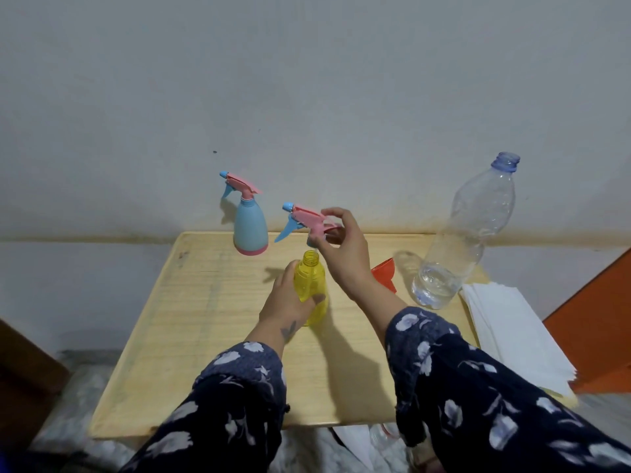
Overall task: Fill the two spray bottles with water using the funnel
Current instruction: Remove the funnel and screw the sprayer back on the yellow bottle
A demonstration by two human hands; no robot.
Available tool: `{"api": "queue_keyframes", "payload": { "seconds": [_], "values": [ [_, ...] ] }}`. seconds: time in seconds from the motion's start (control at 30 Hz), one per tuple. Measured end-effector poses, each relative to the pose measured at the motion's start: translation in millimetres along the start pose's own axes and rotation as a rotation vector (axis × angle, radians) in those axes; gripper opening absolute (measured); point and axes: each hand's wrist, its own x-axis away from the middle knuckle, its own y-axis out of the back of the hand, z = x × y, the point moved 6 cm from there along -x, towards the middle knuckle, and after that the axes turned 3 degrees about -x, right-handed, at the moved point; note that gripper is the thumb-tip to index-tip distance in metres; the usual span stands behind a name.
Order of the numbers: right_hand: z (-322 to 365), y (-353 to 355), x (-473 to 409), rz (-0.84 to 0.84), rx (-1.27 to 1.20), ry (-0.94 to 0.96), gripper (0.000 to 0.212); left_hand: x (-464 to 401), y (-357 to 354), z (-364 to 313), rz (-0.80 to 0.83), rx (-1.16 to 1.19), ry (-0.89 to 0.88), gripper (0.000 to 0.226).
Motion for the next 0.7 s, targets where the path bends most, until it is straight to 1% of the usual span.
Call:
{"api": "queue_keyframes", "payload": {
  "seconds": [0.2,0.27,0.37,0.4,0.47,0.53,0.6,0.7],
  "values": [
    [-20.1,-1.5,12.0,0.030,-0.003,-0.028,0.038,-0.4,-0.9,2.2,-0.008,-0.009,0.025,0.075],
    [-23.7,-3.7,13.3,0.063,0.002,-0.031,0.039,-0.5,-1.5,3.3,-0.009,-0.015,0.034,0.077],
    [-26.0,-6.3,10.7,0.104,0.086,-0.018,0.043,-0.8,-1.9,4.1,-0.010,-0.018,0.039,0.079],
    [-24.6,-6.5,9.8,0.116,0.112,-0.007,0.046,-0.9,-2.0,4.2,-0.008,-0.014,0.043,0.080],
    [-21.5,-6.6,8.5,0.164,0.140,0.024,0.059,-0.7,-2.6,4.4,-0.006,-0.004,0.047,0.080],
    [-20.3,-7.4,8.3,0.254,0.165,0.047,0.072,0.4,-2.7,4.1,-0.002,0.009,0.049,0.079],
    [-20.2,-7.9,7.2,0.322,0.185,0.054,0.074,0.4,-2.2,4.3,-0.004,0.010,0.047,0.079],
    [-21.5,-6.1,1.5,0.316,0.171,0.060,0.068,0.5,-2.3,3.4,-0.009,0.002,0.039,0.078]
  ]
}}
